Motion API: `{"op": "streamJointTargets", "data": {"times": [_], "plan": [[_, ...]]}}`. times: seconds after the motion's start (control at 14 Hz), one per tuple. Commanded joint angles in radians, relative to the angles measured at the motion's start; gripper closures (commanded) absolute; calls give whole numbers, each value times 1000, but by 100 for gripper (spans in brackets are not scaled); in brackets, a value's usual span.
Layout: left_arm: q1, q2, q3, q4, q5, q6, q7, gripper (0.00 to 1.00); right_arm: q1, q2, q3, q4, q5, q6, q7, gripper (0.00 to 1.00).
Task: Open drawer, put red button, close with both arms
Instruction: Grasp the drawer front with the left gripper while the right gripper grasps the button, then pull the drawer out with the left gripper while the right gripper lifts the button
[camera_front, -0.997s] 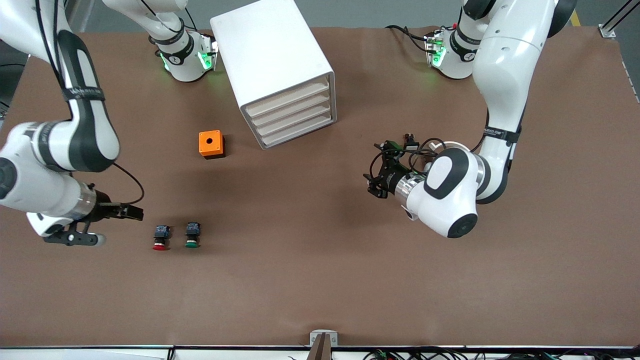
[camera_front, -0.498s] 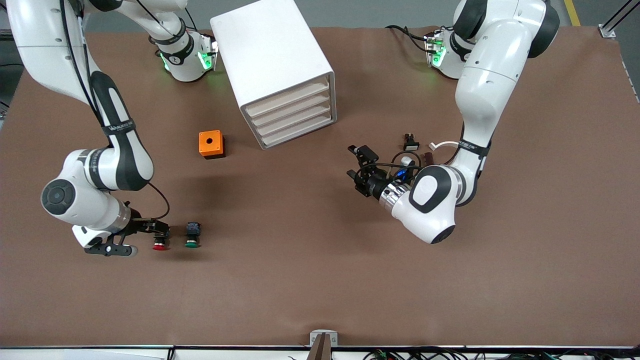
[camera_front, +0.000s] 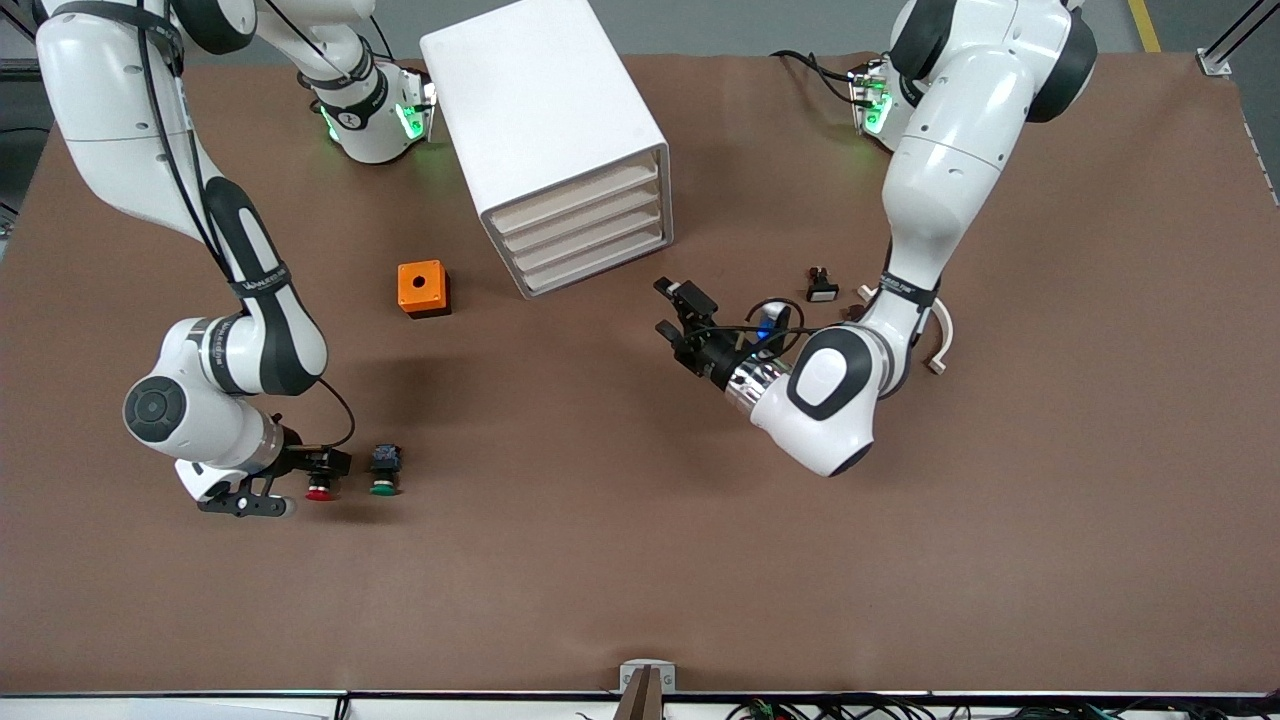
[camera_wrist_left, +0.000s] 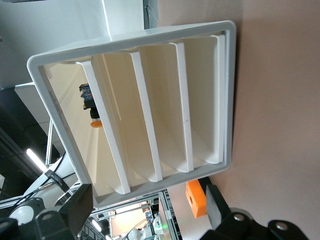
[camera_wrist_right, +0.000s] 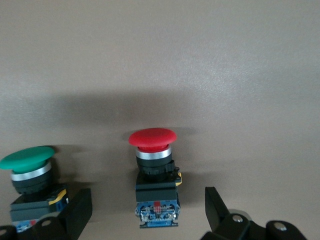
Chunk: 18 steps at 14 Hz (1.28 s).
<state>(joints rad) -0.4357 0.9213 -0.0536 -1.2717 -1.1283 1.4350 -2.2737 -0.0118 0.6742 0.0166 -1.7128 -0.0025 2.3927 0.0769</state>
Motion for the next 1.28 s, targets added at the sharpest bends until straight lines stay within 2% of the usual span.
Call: {"op": "streamJointTargets", "data": {"times": [0.0,0.28,0.43,0.57,0.64,0.78,0.93,1.07,1.21], "plan": [[-29,11,5,2,-28,-7,-21,5,-8,22,5,10,-11,19,11,0],[-81,28,5,-21,-25,-14,-33,40,-11,38,5,9,-11,23,11,1],[-110,25,5,-47,-24,-16,-32,52,-8,38,5,9,-11,23,9,13],[-126,22,5,-67,-22,-31,-27,55,-8,38,5,9,-11,22,7,26],[-135,22,1,-69,-21,-54,-26,55,-8,38,5,9,-11,19,7,37],[-138,21,-15,-86,-13,-65,-23,55,-10,38,5,9,-11,16,9,63],[-138,19,-25,-100,-11,-77,-23,55,-10,33,5,9,-11,13,10,98],[-146,18,-34,-121,-10,-77,-27,55,-8,21,5,10,-10,10,12,100],[-158,19,-38,-127,-10,-79,-30,55,-8,-5,3,22,-5,-71,24,100]]}}
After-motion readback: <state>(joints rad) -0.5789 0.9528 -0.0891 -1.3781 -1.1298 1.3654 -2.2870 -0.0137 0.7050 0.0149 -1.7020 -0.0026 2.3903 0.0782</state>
